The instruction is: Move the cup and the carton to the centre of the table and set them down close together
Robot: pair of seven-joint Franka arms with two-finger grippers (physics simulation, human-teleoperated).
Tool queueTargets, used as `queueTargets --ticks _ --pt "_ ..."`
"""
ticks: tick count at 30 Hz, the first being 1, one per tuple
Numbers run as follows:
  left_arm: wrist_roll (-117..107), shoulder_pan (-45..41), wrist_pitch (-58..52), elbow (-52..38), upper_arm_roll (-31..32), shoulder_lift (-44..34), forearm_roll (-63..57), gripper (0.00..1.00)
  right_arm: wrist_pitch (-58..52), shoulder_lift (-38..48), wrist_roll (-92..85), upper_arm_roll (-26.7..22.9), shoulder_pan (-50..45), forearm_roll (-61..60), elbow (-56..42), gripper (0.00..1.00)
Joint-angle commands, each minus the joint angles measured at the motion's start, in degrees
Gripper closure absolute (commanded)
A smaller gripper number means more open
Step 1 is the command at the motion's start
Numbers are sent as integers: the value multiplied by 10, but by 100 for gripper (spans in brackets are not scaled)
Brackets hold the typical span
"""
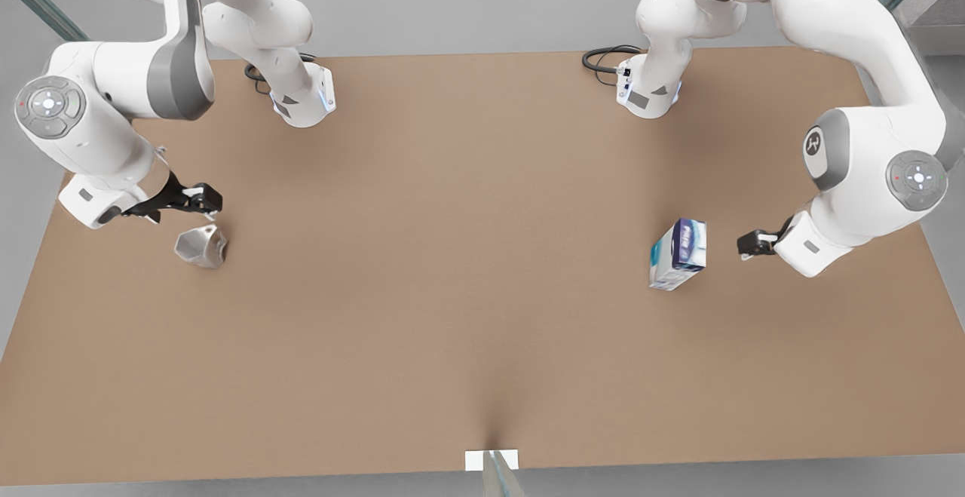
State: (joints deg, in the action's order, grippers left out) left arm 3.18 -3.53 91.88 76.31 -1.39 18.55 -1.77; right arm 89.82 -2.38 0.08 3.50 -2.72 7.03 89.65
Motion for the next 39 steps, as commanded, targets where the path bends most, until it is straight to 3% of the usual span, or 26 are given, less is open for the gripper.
queueTargets --ticks 1,3,6,8,12,15,16,20,24,31,39 --pt "-1 -4 0 0 0 0 -6 0 0 0 0 0 -19 -1 0 0" --pt "2 -2 0 -1 -3 3 -5 0 1 -6 0 0 -19 0 0 0" --pt "30 8 -3 0 -1 2 5 0 16 -161 -7 -3 80 1 -13 0" --pt "58 5 -6 0 1 2 44 0 26 -212 1 -3 123 -3 -17 0" --pt "5 -2 -6 -1 71 -4 43 0 43 -261 43 -3 134 -18 -9 0" --pt "-15 -1 -7 2 84 4 34 0 86 -236 60 -3 137 -30 51 0" --pt "9 -2 -3 3 87 6 -48 0 134 -213 60 -1 150 -30 104 0" --pt "103 34 12 23 82 18 -62 0 198 -164 55 1 166 -30 188 0" --pt "-108 15 18 64 83 14 -19 0 230 -105 47 2 172 -30 263 0" --pt "20 10 78 101 82 13 -60 0 285 -95 -48 2 178 -25 320 0" --pt "-63 23 95 127 82 35 -15 0 302 -127 -87 2 201 2 311 0"
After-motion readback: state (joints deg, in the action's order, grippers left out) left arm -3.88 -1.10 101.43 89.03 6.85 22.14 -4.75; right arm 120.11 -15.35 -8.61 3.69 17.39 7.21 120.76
